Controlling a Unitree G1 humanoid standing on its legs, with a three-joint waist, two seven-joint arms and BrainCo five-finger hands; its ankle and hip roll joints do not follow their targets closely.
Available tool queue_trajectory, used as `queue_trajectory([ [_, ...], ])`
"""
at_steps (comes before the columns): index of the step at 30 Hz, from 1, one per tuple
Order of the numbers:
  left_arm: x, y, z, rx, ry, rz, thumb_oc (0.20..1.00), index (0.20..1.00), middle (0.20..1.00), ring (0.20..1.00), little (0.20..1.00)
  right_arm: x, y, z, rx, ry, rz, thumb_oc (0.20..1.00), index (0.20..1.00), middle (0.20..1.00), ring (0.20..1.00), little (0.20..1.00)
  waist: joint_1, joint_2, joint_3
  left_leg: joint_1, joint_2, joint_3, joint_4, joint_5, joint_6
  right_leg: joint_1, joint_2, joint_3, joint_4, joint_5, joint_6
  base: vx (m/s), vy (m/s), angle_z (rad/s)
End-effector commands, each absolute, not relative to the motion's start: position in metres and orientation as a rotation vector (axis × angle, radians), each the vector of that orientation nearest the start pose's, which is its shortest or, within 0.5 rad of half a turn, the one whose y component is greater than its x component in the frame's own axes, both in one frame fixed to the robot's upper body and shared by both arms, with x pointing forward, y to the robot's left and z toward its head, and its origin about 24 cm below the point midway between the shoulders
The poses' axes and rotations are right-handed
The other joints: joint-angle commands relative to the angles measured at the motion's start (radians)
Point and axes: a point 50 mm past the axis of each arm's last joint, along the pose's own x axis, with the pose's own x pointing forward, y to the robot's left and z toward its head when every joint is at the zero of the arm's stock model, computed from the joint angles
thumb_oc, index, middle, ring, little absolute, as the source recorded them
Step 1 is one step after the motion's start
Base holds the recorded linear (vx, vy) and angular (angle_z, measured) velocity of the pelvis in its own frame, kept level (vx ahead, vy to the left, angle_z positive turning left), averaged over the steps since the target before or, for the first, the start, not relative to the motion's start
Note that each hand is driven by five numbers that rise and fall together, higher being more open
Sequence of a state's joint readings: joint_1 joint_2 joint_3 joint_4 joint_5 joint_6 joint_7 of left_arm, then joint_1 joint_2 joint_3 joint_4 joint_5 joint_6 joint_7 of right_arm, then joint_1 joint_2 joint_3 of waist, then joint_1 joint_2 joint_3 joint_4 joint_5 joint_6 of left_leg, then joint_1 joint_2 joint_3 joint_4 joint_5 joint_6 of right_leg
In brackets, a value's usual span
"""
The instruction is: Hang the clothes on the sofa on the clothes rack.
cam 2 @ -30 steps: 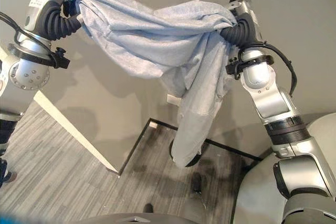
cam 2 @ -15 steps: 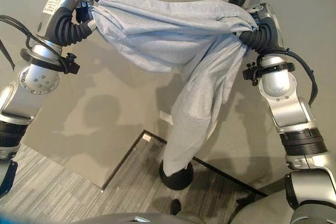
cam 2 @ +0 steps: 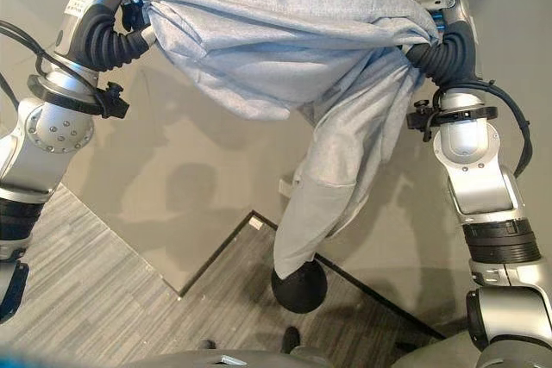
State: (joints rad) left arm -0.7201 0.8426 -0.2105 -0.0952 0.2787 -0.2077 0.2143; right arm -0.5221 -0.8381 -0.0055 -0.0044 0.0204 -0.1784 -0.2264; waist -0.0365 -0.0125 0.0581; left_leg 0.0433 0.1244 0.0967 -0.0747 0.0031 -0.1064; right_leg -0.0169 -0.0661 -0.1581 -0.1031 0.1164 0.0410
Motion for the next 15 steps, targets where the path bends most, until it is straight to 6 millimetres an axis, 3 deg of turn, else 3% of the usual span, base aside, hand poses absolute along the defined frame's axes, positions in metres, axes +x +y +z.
queue_trajectory([
  [1,0.29,0.182,0.31,1.018,-1.081,0.088,0.2,0.2,0.2,0.2,0.2,0.282,-0.254,0.292,-0.669,-0.907,-0.277,0.2,0.2,0.2,0.2,0.2,0.003,-0.018,-0.107,0.07,0.0,0.003,-0.005,-0.034,0.008,0.081,-0.084,-0.003,0.031,-0.103,0.134,0.01,0.118,-0.27],
  [7,0.291,0.178,0.311,1.032,-1.094,0.076,0.2,0.2,0.2,0.2,0.2,0.274,-0.236,0.308,-0.64,-1.027,-0.244,0.2,0.2,0.2,0.2,0.2,0.009,-0.023,-0.109,0.099,-0.03,0.024,-0.013,-0.061,0.034,0.058,-0.118,0.02,0.047,-0.079,0.161,-0.02,0.123,-0.09],
  [15,0.287,0.175,0.318,1.047,-1.143,0.086,0.2,0.2,0.2,0.2,0.2,0.263,-0.235,0.316,-0.617,-1.109,-0.299,0.2,0.2,0.2,0.2,0.2,-0.001,-0.027,-0.111,0.111,-0.054,0.04,-0.013,-0.079,0.055,0.041,-0.142,0.036,0.051,-0.058,0.182,-0.01,0.072,-0.1],
])
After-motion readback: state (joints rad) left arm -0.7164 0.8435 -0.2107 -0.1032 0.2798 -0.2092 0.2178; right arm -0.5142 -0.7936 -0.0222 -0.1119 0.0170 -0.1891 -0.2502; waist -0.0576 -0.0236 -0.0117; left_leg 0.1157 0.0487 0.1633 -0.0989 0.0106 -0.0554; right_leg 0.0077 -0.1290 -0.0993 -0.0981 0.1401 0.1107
